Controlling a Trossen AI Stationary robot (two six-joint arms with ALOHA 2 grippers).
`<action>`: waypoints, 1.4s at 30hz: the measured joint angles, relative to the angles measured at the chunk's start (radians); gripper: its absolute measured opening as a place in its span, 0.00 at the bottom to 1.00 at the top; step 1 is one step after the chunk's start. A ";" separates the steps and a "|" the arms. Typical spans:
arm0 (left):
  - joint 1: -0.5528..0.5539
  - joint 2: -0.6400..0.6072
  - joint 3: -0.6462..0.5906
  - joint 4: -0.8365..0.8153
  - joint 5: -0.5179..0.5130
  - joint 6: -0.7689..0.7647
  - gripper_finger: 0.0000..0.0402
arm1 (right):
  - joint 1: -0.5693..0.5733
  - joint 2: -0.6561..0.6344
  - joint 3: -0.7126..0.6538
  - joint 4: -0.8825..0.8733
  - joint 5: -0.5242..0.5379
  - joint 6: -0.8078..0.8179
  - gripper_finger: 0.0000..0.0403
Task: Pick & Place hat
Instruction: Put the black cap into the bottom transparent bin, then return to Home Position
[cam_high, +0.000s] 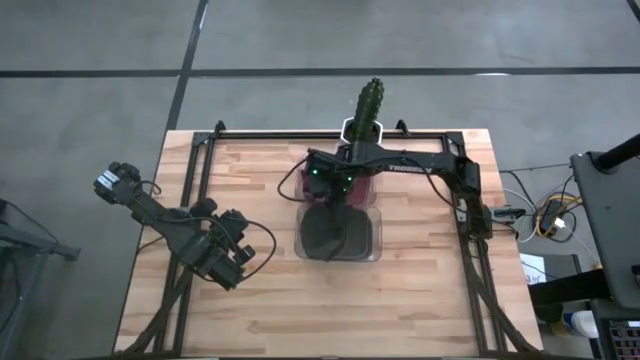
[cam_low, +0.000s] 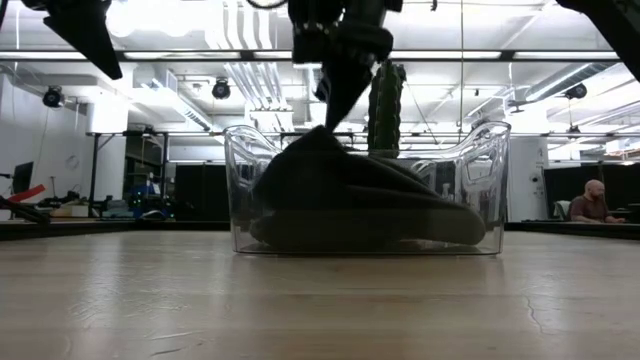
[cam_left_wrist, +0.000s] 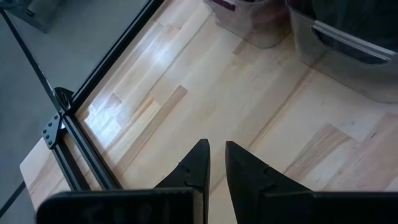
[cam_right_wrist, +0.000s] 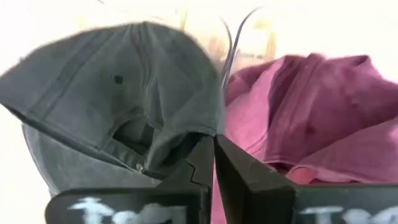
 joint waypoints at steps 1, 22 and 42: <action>0.000 0.000 0.000 0.001 -0.005 0.000 0.11 | 0.000 0.000 -0.020 0.010 0.000 0.003 0.02; 0.000 0.000 0.000 0.003 -0.027 0.065 0.11 | 0.009 -0.011 -0.001 -0.124 0.000 0.034 0.02; -0.341 -0.371 -0.160 0.068 -0.465 -0.114 0.11 | 0.037 -0.648 -0.302 0.130 -0.009 0.094 0.02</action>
